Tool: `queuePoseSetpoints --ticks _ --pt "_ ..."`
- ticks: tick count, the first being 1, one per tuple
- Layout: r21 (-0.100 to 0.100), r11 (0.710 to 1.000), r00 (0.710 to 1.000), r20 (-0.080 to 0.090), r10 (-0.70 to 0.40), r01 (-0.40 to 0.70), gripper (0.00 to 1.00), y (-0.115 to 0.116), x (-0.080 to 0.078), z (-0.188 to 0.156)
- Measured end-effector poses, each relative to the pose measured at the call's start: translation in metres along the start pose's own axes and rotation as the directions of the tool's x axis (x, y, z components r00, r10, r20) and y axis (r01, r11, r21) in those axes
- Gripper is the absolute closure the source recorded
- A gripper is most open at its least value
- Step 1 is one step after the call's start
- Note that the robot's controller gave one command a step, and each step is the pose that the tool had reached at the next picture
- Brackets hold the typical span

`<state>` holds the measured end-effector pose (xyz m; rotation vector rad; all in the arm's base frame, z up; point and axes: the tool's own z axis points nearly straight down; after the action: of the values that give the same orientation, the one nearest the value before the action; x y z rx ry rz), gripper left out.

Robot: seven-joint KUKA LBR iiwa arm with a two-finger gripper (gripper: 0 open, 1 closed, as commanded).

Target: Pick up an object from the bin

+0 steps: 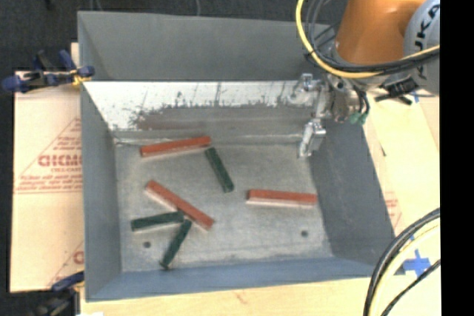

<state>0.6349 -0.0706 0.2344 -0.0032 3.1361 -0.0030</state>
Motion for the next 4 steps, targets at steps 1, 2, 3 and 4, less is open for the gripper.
queuePoseSetpoints --ticks 1,2,3,4 --pt "0.000 1.000 1.000 0.005 -0.014 0.014 0.00 -0.003 0.034 0.048" --pt "-0.001 0.980 0.980 0.001 -0.200 0.200 0.00 -0.039 0.047 0.101" --pt "-0.001 0.984 0.984 0.000 -0.178 0.178 1.00 -0.011 0.058 0.156" --pt "-0.001 0.984 0.984 0.000 -0.178 0.178 1.00 -0.011 0.058 0.156"
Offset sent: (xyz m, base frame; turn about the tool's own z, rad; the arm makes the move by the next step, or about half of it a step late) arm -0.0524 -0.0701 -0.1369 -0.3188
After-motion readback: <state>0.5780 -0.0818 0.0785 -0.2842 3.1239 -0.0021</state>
